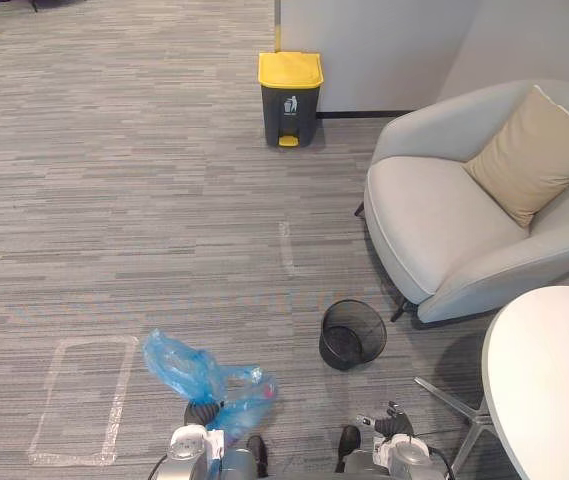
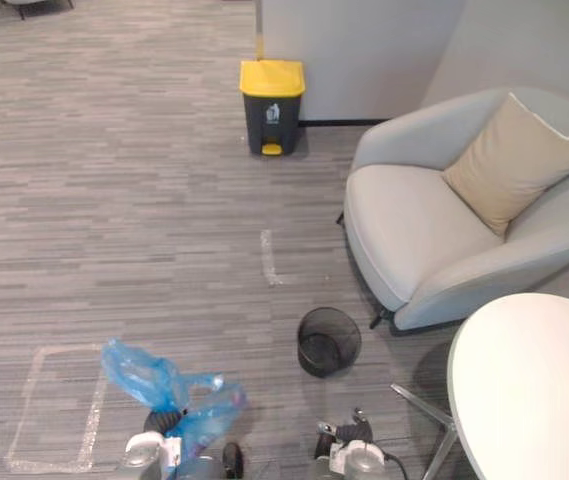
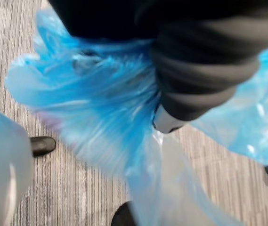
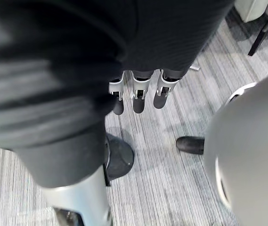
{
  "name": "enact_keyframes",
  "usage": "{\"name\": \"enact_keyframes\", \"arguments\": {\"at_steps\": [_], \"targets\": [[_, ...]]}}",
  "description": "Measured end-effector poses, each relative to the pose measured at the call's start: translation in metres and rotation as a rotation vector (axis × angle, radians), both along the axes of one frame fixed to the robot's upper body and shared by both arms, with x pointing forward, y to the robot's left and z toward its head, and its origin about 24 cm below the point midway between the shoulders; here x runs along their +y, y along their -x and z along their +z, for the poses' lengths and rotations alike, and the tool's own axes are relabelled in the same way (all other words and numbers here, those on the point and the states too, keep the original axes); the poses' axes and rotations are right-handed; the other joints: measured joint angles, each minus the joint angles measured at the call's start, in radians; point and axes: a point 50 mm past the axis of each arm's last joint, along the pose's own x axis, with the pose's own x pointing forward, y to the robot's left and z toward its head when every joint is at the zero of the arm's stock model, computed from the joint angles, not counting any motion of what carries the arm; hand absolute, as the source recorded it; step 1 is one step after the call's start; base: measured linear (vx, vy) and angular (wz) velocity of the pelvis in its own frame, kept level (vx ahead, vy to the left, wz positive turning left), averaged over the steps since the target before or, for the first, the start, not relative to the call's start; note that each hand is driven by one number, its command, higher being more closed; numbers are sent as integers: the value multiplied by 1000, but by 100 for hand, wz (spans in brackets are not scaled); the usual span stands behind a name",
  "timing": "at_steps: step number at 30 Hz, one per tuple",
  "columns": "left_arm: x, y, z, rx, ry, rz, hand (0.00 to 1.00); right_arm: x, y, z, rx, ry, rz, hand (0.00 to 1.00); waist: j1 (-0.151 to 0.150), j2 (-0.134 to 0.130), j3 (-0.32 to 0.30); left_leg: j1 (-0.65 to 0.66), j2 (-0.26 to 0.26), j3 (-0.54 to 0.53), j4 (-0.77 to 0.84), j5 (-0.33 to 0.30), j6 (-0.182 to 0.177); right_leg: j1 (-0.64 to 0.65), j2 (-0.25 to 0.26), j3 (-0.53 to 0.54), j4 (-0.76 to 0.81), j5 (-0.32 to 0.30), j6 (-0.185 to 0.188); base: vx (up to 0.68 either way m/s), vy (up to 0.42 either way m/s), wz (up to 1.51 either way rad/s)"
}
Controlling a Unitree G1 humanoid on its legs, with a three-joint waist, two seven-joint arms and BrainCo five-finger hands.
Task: Gather rubbish on tea table into small bin, then transfer packed bag to large trash can.
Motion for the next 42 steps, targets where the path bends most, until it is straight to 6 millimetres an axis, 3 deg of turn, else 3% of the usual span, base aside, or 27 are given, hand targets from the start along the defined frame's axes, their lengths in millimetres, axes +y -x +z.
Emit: {"name": "enact_keyframes", "arguments": {"at_steps": [2, 3, 4, 5, 6, 7, 8, 10, 12, 14, 15, 17, 18, 19, 20, 21, 22, 24, 27, 28, 29, 30, 33, 35, 36, 39, 42], "targets": [[1, 3, -1, 8, -1, 2, 100, -3, 2, 0, 2, -1, -22, 0, -2, -5, 0, -8, -20, -45, 59, -29, 9, -15, -32, -6, 118, -67, 8, 224, 86, 49], [-1, 3, -1, 6, 2, -1, 100, -6, 5, -1, 5, 2, -43, 0, -3, -9, 3, -2, -32, -84, 84, -56, 24, -38, -61, 1, 245, -97, -4, 237, 51, 88], [-2, -3, 4, -28, 5, -3, 100, -8, 6, 0, 1, 8, -45, 0, -9, -7, 7, 21, -33, -124, 95, -75, 32, -119, -72, 71, 449, -86, -33, 269, 50, 86], [-1, -5, 5, -35, 1, -4, 100, -10, 4, 1, -9, 13, -45, 0, -8, -3, 10, 28, -32, -133, 98, -76, 34, -147, -70, 91, 502, -94, -43, 298, 17, 83], [2, -6, 6, -39, -5, -3, 100, -10, 5, 0, -4, 12, -46, 0, -6, -9, 9, 50, -22, -161, 88, -86, 42, -183, -33, 134, 565, -167, -36, 274, -33, 61], [4, -8, 7, -44, -11, 2, 100, -8, 5, 0, -6, 8, -43, 0, -6, -18, 13, 70, -21, -177, 78, -91, 44, -197, -12, 137, 578, -192, -41, 332, -89, 67], [7, -10, 8, -52, -13, 12, 100, -6, 4, 0, -8, 3, -39, 0, -5, -29, 19, 105, -20, -193, 53, -97, 46, -222, 18, 130, 575, -215, -50, 348, -125, 51], [5, -12, 8, -54, -5, 20, 100, -5, -1, 2, -22, 3, -38, 0, -7, -24, 27, 166, -6, -214, 10, -114, 42, -273, 76, 88, 532, -220, -59, 360, -132, 36], [3, -21, 11, -73, -1, 12, 100, -9, -1, 3, -24, 8, -47, 0, -16, -15, 35, 250, 16, -247, -62, -128, 27, -328, 143, 72, 395, -168, -94, 483, -167, 50], [2, -24, 12, -79, 2, 11, 100, -13, -1, 3, -33, 10, -73, 0, -36, -23, 34, 294, 22, -280, -84, -139, 7, -322, 154, 81, 356, -72, -160, 508, -203, 74], [-8, -27, 12, -86, 33, 14, 100, -17, -3, 5, -39, 15, -90, 0, -34, 6, 36, 310, 46, -287, -69, -131, -15, -309, 154, 50, 390, -114, -175, 673, -238, 51], [-18, -30, 12, -95, 62, 16, 100, -20, -2, 5, -40, 15, -114, 0, -29, 28, 39, 295, 59, -281, 6, -86, -84, -276, 153, 16, 425, -159, -204, 681, -219, 40], [-22, -31, 13, -101, 77, 22, 100, -20, 1, 4, -30, 14, -116, 0, -35, 32, 39, 268, 62, -265, 107, -42, -104, -228, 158, -7, 403, -172, -208, 552, -162, 50], [-28, -30, 12, -101, 101, 37, 100, -19, 3, 4, -32, 18, -108, 0, -38, 34, 43, 191, 83, -228, 326, 41, -125, -128, 174, -21, 328, -178, -208, 435, -129, 40], [-30, -28, 12, -100, 110, 42, 100, -15, 1, 5, -43, 12, -98, 0, -33, 35, 43, 147, 101, -198, 438, 48, -131, -79, 188, -16, 287, -181, -208, 511, -106, 18], [-31, -29, 15, -119, 120, 54, 100, -11, 0, 5, -45, 8, -89, 0, -22, 32, 45, 83, 135, -131, 589, 9, -100, -4, 214, 5, 222, -185, -214, 454, -66, -24], [-30, -32, 18, -142, 131, 76, 100, -9, -4, 6, -53, 3, -89, 0, -3, 20, 51, 7, 156, -64, 664, -35, -71, 61, 223, 27, 169, -184, -214, 527, -69, -34], [-29, -34, 20, -155, 135, 84, 100, -4, -13, 10, -83, -12, -97, 0, 8, 13, 54, -89, 169, -19, 630, -74, -42, 108, 222, 44, 133, -184, -214, 352, -3, -42], [-30, -33, 20, -152, 138, 92, 100, 1, -20, 13, -106, -26, -107, 0, 26, 8, 60, -164, 161, -17, 346, -72, -54, 165, 196, 93, 122, -189, -204, 330, 127, -57], [-32, -33, 19, -151, 144, 92, 100, -1, -14, 11, -95, -26, -123, 0, 28, 15, 54, -156, 149, -36, 154, 45, -55, 189, 190, 109, 124, -211, -161, 312, 195, -56], [-35, -32, 19, -148, 152, 93, 100, -3, -11, 10, -87, -20, -129, 0, 27, 27, 46, -159, 151, -62, 91, 165, -68, 191, 195, 122, 123, -228, -134, 268, 225, -58], [-34, -30, 16, -132, 146, 90, 100, 3, -6, 6, -61, -41, -134, 0, 35, -3, 38, -156, 122, -43, 130, 142, -60, 204, 155, 165, 123, -260, -90, 289, 231, -44], [-33, -33, 16, -127, 138, 82, 100, 7, -2, 4, -47, -53, -141, 0, 39, -22, 28, -144, 106, 42, 164, 59, -29, 160, 100, 228, 196, -261, -80, 319, 263, -70], [-33, -26, 13, -103, 133, 78, 100, 8, 2, 3, -35, -56, -142, 0, 41, -21, 30, -75, 103, 102, 160, 0, -14, 91, 70, 267, 382, -240, -45, 306, 271, -87], [-32, -23, 11, -91, 124, 69, 100, 7, 3, 2, -31, -53, -138, 0, 39, -19, 31, -26, 101, 127, 148, -27, -11, -3, 52, 278, 582, -200, -14, 266, 200, -66], [-28, -23, 11, -84, 106, 58, 100, 8, 3, 3, -36, -40, -120, 0, 19, -24, 29, 83, 93, 140, 100, -65, -16, -152, 43, 213, 803, -227, -29, 316, 84, -16], [-28, -23, 8, -65, 102, 54, 100, 6, -2, 5, -46, -35, -118, 0, 5, -25, 28, 174, 97, 150, 23, -66, -30, -233, 52, 92, 689, -256, -54, 309, -28, 4]]}}
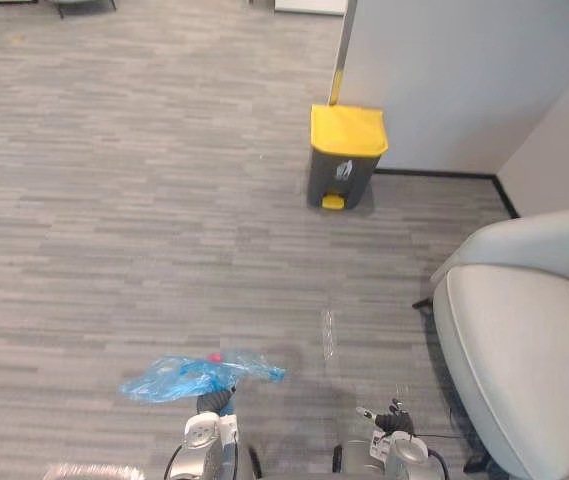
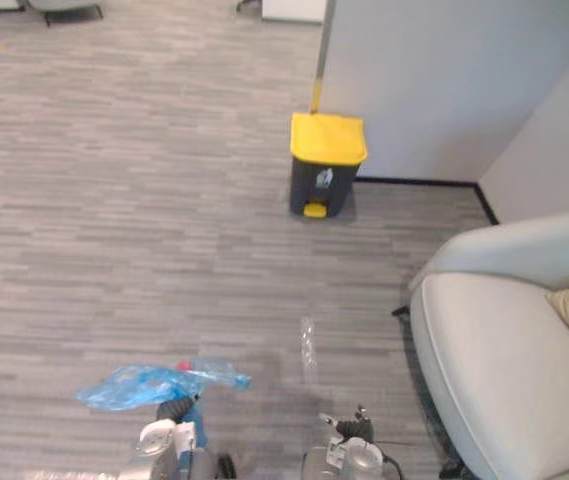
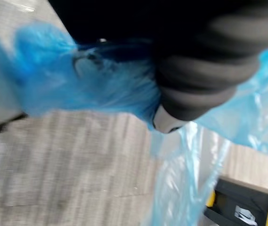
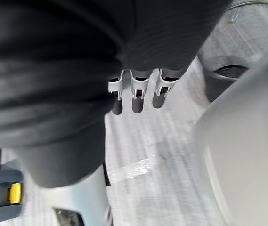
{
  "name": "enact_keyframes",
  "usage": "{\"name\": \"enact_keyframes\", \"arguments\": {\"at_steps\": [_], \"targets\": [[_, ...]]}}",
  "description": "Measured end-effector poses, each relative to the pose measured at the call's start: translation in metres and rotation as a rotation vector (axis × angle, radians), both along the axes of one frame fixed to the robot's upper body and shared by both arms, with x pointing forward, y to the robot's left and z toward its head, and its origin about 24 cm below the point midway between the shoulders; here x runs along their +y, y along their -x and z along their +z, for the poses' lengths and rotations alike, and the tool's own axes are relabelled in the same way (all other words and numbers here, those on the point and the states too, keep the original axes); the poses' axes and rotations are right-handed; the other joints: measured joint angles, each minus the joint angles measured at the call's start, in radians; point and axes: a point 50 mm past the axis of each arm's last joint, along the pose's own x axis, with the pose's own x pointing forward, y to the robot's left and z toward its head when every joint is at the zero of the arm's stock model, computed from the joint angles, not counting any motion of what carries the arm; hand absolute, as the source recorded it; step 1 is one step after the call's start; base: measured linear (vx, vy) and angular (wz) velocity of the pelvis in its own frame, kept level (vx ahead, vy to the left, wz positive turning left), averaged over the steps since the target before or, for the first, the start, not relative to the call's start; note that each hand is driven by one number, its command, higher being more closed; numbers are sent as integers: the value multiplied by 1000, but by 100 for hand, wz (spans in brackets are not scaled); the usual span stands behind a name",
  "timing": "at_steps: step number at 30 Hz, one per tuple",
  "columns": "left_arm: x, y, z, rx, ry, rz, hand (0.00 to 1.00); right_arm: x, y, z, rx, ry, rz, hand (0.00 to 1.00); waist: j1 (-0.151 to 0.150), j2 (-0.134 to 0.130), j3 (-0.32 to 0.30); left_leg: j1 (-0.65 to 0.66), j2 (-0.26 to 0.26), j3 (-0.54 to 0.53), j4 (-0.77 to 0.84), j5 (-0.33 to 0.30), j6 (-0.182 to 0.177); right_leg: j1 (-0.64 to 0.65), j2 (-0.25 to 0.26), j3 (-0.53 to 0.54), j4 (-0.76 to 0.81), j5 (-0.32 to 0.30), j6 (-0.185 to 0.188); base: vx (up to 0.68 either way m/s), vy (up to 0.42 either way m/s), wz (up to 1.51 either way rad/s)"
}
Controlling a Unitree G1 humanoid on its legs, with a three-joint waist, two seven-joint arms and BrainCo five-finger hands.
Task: Gather rubbish on tea table into small bin, then transfer packed bag to large trash can.
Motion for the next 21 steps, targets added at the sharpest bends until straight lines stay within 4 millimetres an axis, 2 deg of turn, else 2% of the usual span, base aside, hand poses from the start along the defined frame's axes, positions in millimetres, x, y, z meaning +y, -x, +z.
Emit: {"name": "enact_keyframes", "arguments": {"at_steps": [2, 3, 4, 5, 7, 8, 9, 11, 13, 14, 16, 17, 18, 19, 20, 21], "targets": [[4, 2, -3, 25, -12, -4, 100, 0, -6, 2, -12, -1, -1, 0, -20, 4, 2, 52, 2, -1, -58, 1, -11, -43, 31, -56, -196, 32, -30, 435, -95, 14], [7, 2, -4, 34, -24, -7, 100, 1, -6, 0, -3, -3, 3, 0, -26, 0, 0, 78, -3, -6, -84, 1, -25, -35, 59, -56, -357, 114, -43, 498, -125, 28], [9, 1, -5, 42, -30, -8, 100, -5, -6, 1, 0, 7, -1, 0, -30, 8, 0, 97, -1, -42, -93, -9, -46, -20, 81, -50, -377, 210, -117, 518, -106, 23], [6, 1, -6, 48, -22, -11, 100, -10, -8, 1, 1, 21, -1, 0, -22, 39, 0, 107, 25, -74, -81, 6, -69, -3, 99, -65, -372, 191, -129, 632, -151, 15], [2, 0, -5, 40, -10, -11, 100, -16, -5, -1, 19, 24, -23, 0, -19, 63, 4, 104, 48, -118, -4, 43, -89, 48, 113, -83, -377, 138, -130, 557, -195, 13], [1, -1, -5, 34, -7, -9, 100, -17, -5, 0, 20, 26, -24, 0, -25, 72, 9, 67, 65, -142, 116, 63, -94, 97, 123, -95, -402, 122, -133, 477, -201, 23], [0, -2, -3, 18, -1, -3, 100, -15, -3, -1, 27, 24, -16, 0, -23, 73, 10, 2, 89, -170, 301, 117, -99, 155, 137, -100, -443, 113, -136, 451, -141, 9], [-4, -1, 1, -12, 18, 11, 100, -8, -2, -3, 34, 17, 11, 0, -5, 68, 16, -122, 139, -170, 586, 96, -96, 270, 162, -83, -524, 107, -146, 470, -83, -21], [-9, -3, 3, -31, 34, 14, 100, -1, -5, -2, 27, 6, 25, 0, 7, 55, 23, -213, 143, -145, 646, 64, -74, 348, 165, -58, -587, 105, -145, 363, -3, -41], [-10, -4, 4, -38, 37, 14, 100, 2, -7, -1, 21, 3, 31, 0, 14, 49, 26, -268, 144, -120, 601, 50, -57, 382, 161, -39, -618, 103, -142, 325, 43, -48], [-11, -4, 4, -37, 38, 14, 100, 3, -10, -1, 17, 2, 24, 0, 29, 44, 30, -306, 129, -106, 420, 51, -55, 413, 150, -28, -642, 99, -134, 321, 126, -46], [-11, -4, 4, -36, 38, 14, 100, 1, -7, -1, 25, 8, 12, 0, 35, 42, 31, -317, 99, -116, 256, 75, -39, 429, 133, -18, -643, 81, -102, 399, 236, -31], [-12, -3, 4, -32, 42, 14, 100, -4, -1, -3, 40, 18, -7, 0, 35, 54, 25, -310, 64, -155, 65, 148, -39, 446, 126, -11, -643, 61, -69, 365, 255, -25], [-14, -3, 3, -29, 45, 14, 100, -8, 4, -5, 53, 25, -16, 0, 36, 57, 22, -302, 47, -197, 12, 266, -51, 450, 125, 4, -642, 45, -43, 366, 277, -12], [-9, 0, 1, -12, 29, 12, 100, -4, 9, -8, 74, 10, -17, 0, 36, 18, 5, -286, -6, -180, -13, 237, -26, 453, 84, 35, -646, 37, -31, 389, 268, -1], [-6, 0, 0, -7, 18, 8, 100, -2, 10, -8, 77, 6, -19, 0, 31, 3, 1, -285, -24, -169, -11, 219, -16, 452, 62, 47, -642, 33, -25, 369, 235, 2]]}}
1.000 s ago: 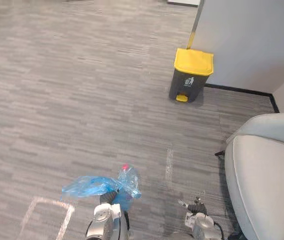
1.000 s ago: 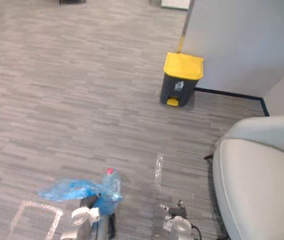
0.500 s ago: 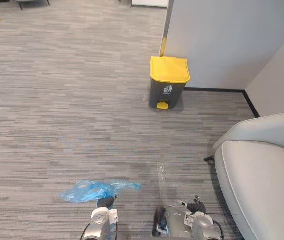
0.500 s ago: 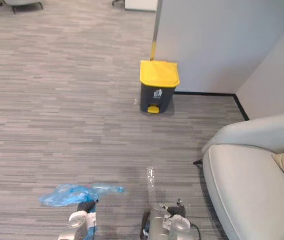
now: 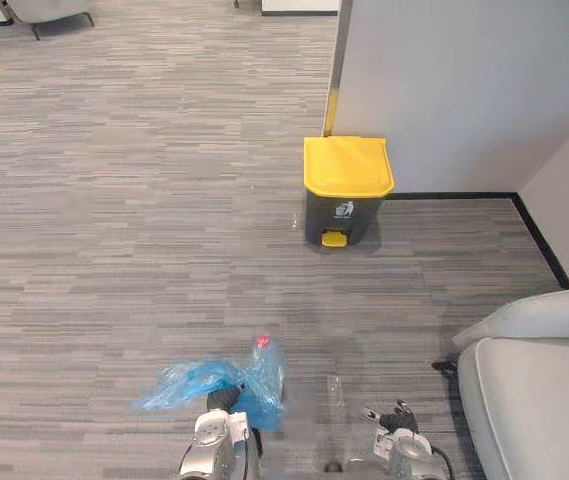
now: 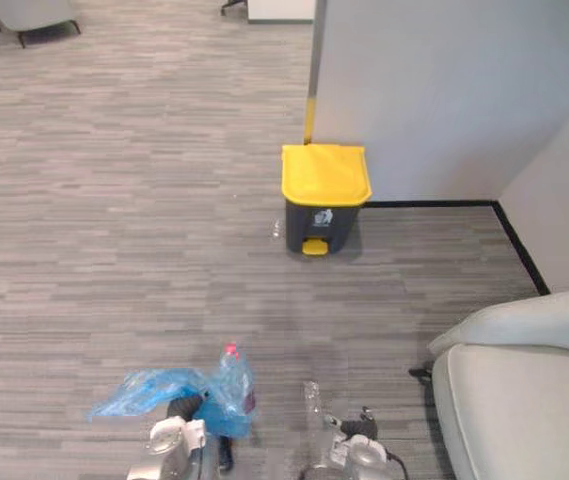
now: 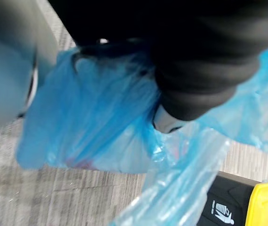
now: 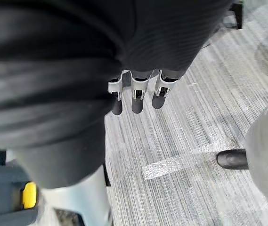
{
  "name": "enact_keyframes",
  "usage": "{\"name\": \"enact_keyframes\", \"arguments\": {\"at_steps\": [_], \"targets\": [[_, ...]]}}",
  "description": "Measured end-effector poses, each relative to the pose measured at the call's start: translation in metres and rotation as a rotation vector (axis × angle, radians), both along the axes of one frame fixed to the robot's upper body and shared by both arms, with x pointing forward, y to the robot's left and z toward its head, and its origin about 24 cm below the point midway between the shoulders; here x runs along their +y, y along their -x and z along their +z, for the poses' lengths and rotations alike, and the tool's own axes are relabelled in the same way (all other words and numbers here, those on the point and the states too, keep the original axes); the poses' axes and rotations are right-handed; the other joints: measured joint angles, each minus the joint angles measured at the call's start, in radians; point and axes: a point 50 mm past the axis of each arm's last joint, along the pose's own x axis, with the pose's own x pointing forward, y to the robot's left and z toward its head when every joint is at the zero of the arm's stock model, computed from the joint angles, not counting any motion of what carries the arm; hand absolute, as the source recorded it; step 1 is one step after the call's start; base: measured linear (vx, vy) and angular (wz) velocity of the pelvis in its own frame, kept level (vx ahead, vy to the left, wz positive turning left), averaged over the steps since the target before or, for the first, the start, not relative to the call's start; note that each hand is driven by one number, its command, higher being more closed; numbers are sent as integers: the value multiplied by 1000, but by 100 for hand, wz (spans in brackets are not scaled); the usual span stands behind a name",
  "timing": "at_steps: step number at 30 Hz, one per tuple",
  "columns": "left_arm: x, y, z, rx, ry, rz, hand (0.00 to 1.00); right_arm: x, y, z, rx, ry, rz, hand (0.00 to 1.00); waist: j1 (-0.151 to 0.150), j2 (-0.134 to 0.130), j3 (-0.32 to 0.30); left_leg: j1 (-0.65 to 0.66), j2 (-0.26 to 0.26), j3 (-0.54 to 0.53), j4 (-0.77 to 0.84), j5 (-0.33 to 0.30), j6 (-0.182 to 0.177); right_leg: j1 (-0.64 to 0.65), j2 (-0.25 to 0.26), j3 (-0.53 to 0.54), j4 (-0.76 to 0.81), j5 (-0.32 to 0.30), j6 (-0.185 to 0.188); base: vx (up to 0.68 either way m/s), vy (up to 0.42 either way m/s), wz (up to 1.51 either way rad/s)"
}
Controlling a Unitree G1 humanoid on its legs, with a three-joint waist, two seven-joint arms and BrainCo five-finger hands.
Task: Gather rubbish on tea table into small bin, then transfer packed bag to large trash can.
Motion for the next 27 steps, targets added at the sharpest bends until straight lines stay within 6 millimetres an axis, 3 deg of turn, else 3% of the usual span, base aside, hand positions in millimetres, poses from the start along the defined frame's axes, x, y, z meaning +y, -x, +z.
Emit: {"name": "enact_keyframes", "arguments": {"at_steps": [2, 4, 5, 6, 9, 10, 13, 14, 15, 16, 17, 18, 20, 21, 24, 27], "targets": [[2, -1, -1, 7, -8, -2, 100, 0, 2, -1, 6, -2, 1, 0, 8, -4, 0, 16, -12, 42, 35, -39, 20, -9, -30, 31, 60, -1, 5, 353, 202, -38], [3, 8, -5, 34, -14, -5, 100, 2, 1, 0, 0, -7, 3, 0, 13, 0, 0, 104, -20, 95, 19, -89, 36, -76, -64, 84, 278, 7, 22, 378, 224, -68], [4, 10, -5, 40, -18, -13, 100, 5, 2, 0, -1, -15, 3, 0, 9, 4, 1, 139, -21, 108, 13, -112, 41, -156, -79, 102, 458, 34, 67, 297, 153, -41], [6, 10, -5, 43, -26, -16, 100, 6, -2, 1, -17, -11, 11, 0, 4, 4, 1, 177, -22, 120, 12, -136, 44, -237, -87, 119, 636, 48, 90, 302, 127, -24], [8, 10, -5, 44, -35, -18, 100, 4, -5, 4, -35, 0, 16, 0, -6, 3, 1, 270, -19, 129, -29, -160, 38, -353, -101, 41, 793, 15, 64, 361, 21, -9], [8, 10, -6, 48, -34, -19, 100, 4, -8, 5, -42, 13, 34, 0, -9, 6, 3, 322, -11, 135, -65, -160, 37, -390, -98, -8, 775, -16, 46, 353, -49, -9], [9, 10, -8, 61, -35, -18, 100, 3, -14, 8, -60, 21, 43, 0, -25, 15, 7, 388, 20, 139, -114, -159, 36, -452, -65, -77, 613, -31, 20, 335, -126, 3], [10, 10, -8, 65, -39, -18, 100, 4, -17, 9, -65, 20, 47, 0, -38, 15, 7, 403, 30, 128, -130, -160, 34, -467, -44, -90, 471, 2, 8, 364, -222, 31], [13, 11, -9, 74, -48, -20, 100, 5, -15, 7, -55, 17, 47, 0, -47, -1, 2, 416, 21, 108, -142, -163, 18, -454, -31, -78, 306, 88, 3, 461, -287, 35], [15, 11, -10, 82, -53, -21, 100, 1, -13, 7, -50, 21, 36, 0, -51, -11, 4, 431, 10, 77, -147, -176, -10, -450, -24, -60, 285, 157, -53, 465, -282, 17], [8, 12, -13, 99, -35, -22, 100, -8, -15, 7, -47, 43, 35, 0, -45, 32, 12, 448, 44, 44, -141, -180, -20, -436, 1, -71, 312, 123, -60, 458, -292, 6], [3, 13, -14, 102, -25, -26, 100, -15, -13, 7, -39, 49, 8, 0, -45, 47, 11, 445, 61, 24, -102, -180, -21, -430, 11, -76, 324, 77, -64, 363, -243, 0], [2, 14, -14, 103, -23, -27, 100, -20, -10, 7, -34, 57, -18, 0, -45, 66, 11, 413, 97, 3, 5, -177, -25, -393, 31, -103, 314, 49, -78, 327, -243, 19], [1, 10, -11, 80, -14, -19, 100, -21, -6, 5, -24, 57, -19, 0, -51, 68, 13, 330, 139, -39, 210, -146, -76, -332, 57, -117, 282, 25, -85, 357, -257, 31], [-4, 8, -5, 32, 7, -7, 100, -15, 0, 2, -4, 45, -1, 0, -32, 52, 18, 171, 190, -42, 552, -163, -111, -195, 100, -120, 181, 17, -107, 381, -174, -12], [-6, 8, -4, 24, 13, -4, 100, -9, -1, 2, -5, 30, -1, 0, -31, 39, 22, 96, 170, 26, 443, -194, -83, -118, 99, -94, 113, 19, -107, 345, -28, -32]]}}
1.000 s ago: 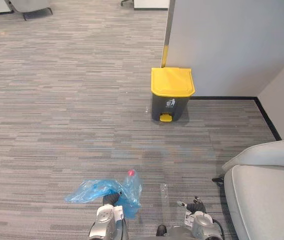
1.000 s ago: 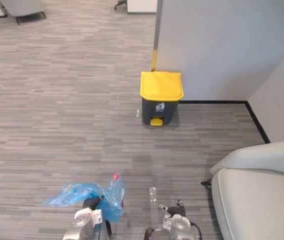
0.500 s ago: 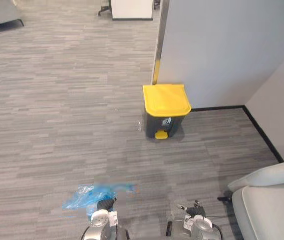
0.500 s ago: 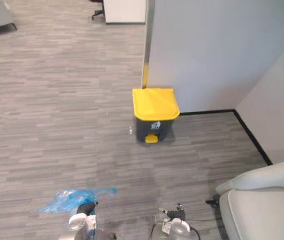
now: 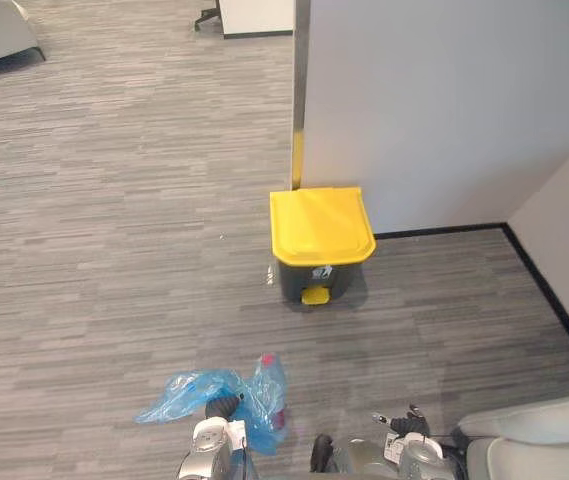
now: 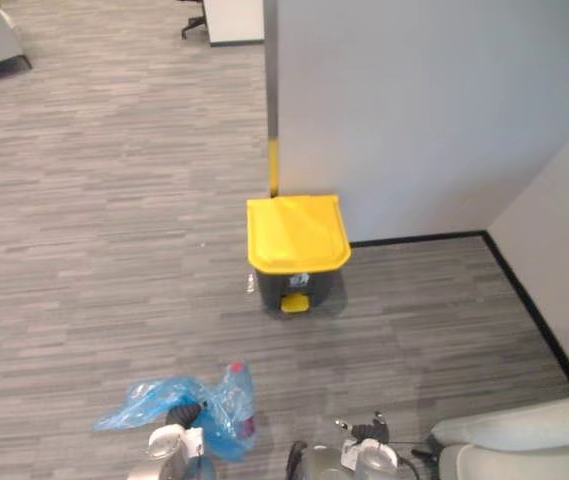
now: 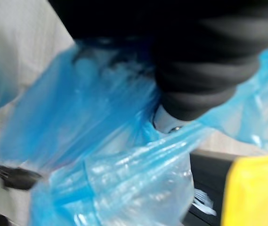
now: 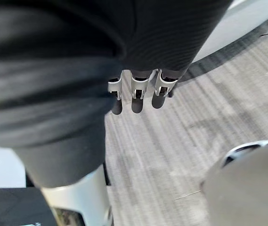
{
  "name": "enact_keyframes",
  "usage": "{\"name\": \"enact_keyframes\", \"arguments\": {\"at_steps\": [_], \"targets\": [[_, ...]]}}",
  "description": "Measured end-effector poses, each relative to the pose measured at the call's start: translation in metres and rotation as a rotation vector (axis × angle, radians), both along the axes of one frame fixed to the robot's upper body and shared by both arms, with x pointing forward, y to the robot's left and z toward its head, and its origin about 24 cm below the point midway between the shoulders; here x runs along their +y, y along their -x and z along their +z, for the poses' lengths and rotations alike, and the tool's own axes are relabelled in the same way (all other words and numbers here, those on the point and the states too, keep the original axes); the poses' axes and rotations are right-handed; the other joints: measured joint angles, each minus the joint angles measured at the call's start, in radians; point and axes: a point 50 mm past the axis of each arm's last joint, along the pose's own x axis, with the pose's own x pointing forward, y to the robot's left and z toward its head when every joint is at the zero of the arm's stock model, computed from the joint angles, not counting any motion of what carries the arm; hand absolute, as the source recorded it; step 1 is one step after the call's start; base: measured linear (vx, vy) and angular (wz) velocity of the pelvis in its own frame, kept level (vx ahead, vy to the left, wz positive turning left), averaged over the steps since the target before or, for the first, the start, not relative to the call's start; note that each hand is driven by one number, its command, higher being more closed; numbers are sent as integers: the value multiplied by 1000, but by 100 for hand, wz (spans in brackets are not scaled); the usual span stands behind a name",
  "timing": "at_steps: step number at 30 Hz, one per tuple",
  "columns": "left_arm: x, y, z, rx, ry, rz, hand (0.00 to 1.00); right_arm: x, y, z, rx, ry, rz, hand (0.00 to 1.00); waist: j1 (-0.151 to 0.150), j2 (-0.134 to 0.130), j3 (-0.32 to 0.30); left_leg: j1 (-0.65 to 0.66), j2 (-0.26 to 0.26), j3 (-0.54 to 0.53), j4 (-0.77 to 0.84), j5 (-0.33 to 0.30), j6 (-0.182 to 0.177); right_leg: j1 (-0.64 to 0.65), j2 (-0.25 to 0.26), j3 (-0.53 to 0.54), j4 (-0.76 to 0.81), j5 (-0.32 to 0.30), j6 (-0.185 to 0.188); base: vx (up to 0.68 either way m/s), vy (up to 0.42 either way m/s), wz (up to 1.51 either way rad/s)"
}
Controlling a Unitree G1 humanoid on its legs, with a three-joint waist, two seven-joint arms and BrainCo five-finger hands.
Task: Gather rubbish on tea table into small bin, then transfer packed bag to large trash can.
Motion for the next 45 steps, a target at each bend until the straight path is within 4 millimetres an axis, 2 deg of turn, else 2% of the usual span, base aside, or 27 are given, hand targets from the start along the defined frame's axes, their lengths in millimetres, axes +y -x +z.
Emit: {"name": "enact_keyframes", "arguments": {"at_steps": [2, 3, 4, 5, 8, 10, 11, 13, 14, 16, 18, 20, 21, 22, 23, 24, 26, 27, 29, 31, 33, 35, 36, 37, 39, 42, 45], "targets": [[-1, 0, 0, -1, 2, 0, 100, 0, 0, 0, 2, -5, -11, 0, 5, -1, 2, -25, -33, 18, -182, 10, 14, 34, -12, 22, -23, 1, 2, 314, 94, -37], [-1, 0, 0, 0, 3, -1, 100, -1, 2, -1, 6, -5, -17, 0, 6, -1, 1, -29, -67, 16, -311, 56, 45, 52, -25, 28, -33, 1, 13, 311, 161, -28], [-2, -1, 0, -1, 6, -2, 100, -4, 5, -1, 13, 2, -20, 0, 6, 6, -1, -23, -101, 4, -444, 193, 61, 69, -31, 38, -40, -7, 44, 308, 175, -42], [0, 0, -1, 4, -2, -4, 100, -4, 7, -2, 24, 3, -20, 0, 18, -11, -1, -7, -118, 10, -456, 225, 57, 77, -47, 63, -43, -19, 66, 321, 165, -26], [6, -1, -1, 11, -27, -20, 100, 1, 11, -5, 38, -15, -19, 0, 24, -35, -23, 14, -171, 33, -484, 207, 90, 80, -102, 78, -55, -15, 98, 273, 176, -3], [9, 2, -4, 30, -34, -16, 100, 2, 10, -5, 38, -17, -16, 0, 30, -34, -24, 65, -190, 58, -515, 191, 109, 67, -125, 102, 25, -7, 119, 188, 164, -25], [10, 7, -6, 44, -35, -13, 100, 1, 9, -4, 33, -11, -15, 0, 30, -30, -24, 111, -200, 64, -545, 177, 115, 16, -141, 118, 181, -6, 127, 145, 160, -20], [12, 11, -7, 53, -40, -11, 100, -2, 9, -3, 21, -3, -18, 0, 24, -31, -22, 156, -211, 54, -550, 136, 128, -115, -178, 140, 477, 57, 186, 150, 149, 7], [16, 11, -7, 55, -51, -10, 100, -2, 9, -2, 19, -1, -19, 0, 22, -36, -24, 173, -216, 34, -545, 116, 128, -175, -189, 154, 602, 59, 185, 214, 94, 39], [20, 10, -6, 53, -63, -10, 100, -2, 11, -3, 23, 0, -21, 0, 19, -43, -28, 204, -211, 5, -541, 93, 125, -232, -195, 129, 668, 19, 171, 218, 3, 48], [20, 10, -6, 52, -62, -5, 100, -4, 11, -3, 23, 5, -22, 0, 15, -41, -28, 246, -200, -20, -554, 86, 126, -274, -197, 79, 606, -26, 152, 246, -92, 52], [21, 9, -6, 49, -58, 11, 100, -5, 9, -2, 15, 8, -19, 0, -5, -38, -27, 264, -183, -52, -555, 71, 100, -290, -172, 53, 469, -31, 136, 282, -174, 48], [21, 9, -6, 51, -58, 11, 100, -5, 8, -2, 14, 11, -15, 0, -9, -36, -27, 279, -170, -64, -554, 55, 77, -283, -136, 60, 332, -7, 125, 261, -187, 32], [22, 10, -6, 53, -61, 10, 100, -3, 11, -3, 23, 5, -16, 0, -9, -48, -32, 280, -177, -76, -552, 42, 58, -261, -123, 74, 196, 76, 101, 398, -274, 40], [17, 8, -8, 65, -48, 6, 100, -6, 12, -3, 26, 9, -26, 0, -11, -33, -28, 297, -164, -99, -554, 28, 40, -247, -111, 57, 198, 89, 61, 324, -195, 38], [10, 9, -9, 70, -28, 5, 100, -13, 13, -3, 26, 18, -55, 0, -11, -3, -34, 295, -140, -99, -557, 29, 38, -236, -92, 39, 187, 68, 56, 344, -199, 28], [-1, 8, -10, 68, 0, 2, 100, -19, 13, -1, 23, 33, -60, 0, -12, 29, -38, 296, -108, -101, -560, 39, 22, -224, -66, 13, 177, 45, 37, 330, -195, 19], [-4, 8, -9, 66, 7, -4, 100, -19, 14, -2, 30, 32, -63, 0, -14, 32, -38, 298, -92, -102, -546, 50, 5, -195, -53, -2, 154, 42, 31, 358, -233, 29], [-5, 5, -8, 58, 8, -14, 100, -18, 20, -4, 47, 28, -63, 0, -12, 27, -35, 281, -62, -103, -440, 57, -7, -107, -28, -28, 85, 44, 23, 301, -193, 34], [-5, 5, -7, 46, 11, -22, 100, -16, 25, -6, 64, 27, -51, 0, -3, 14, -38, 204, -31, -88, -222, 35, -20, -18, -16, -30, 0, 50, 15, 160, -59, 6], [-5, 6, -7, 41, 16, -26, 100, -15, 24, -6, 60, 25, -48, 0, -2, 15, -42, 170, -25, -56, -223, 15, 3, -9, -18, -25, -13, 51, 16, 69, 27, -15], [-4, 6, -6, 39, 15, -21, 100, -17, 25, -6, 63, 27, -53, 0, -3, 17, -45, 135, -27, -19, -332, 29, 40, -7, -25, -14, -21, 60, 31, 96, 120, -17], [-4, 6, -6, 40, 15, -18, 100, -18, 26, -6, 66, 28, -58, 0, -3, 28, -51, 134, -36, -21, -423, 67, 36, -7, -23, -7, -21, 66, 47, 80, 155, -25], [-5, 7, -7, 48, 16, -20, 100, -20, 28, -6, 74, 33, -60, 0, 2, 21, -55, 144, -49, -23, -445, 76, 19, -8, -25, 13, -25, 70, 61, 84, 146, -27], [0, 9, -10, 70, -3, -30, 100, -14, 33, -9, 91, 13, -63, 0, 2, -4, -71, 170, -82, 2, -495, 88, 34, -8, -46, 44, -67, 93, 91, 43, 152, -26], [1, 11, -11, 82, -17, -53, 100, -9, 35, -10, 95, -1, -66, 0, -4, -20, -80, 188, -116, 31, -536, 103, 53, -7, -70, 70, -103, 121, 114, 1, 155, -22], [7, 12, -12, 89, -52, -86, 100, -9, 35, -10, 98, -3, -66, 0, -6, -18, -81, 213, -146, 39, -601, 137, 64, 4, -83, 87, -151, 152, 127, -21, 92, -10]]}}
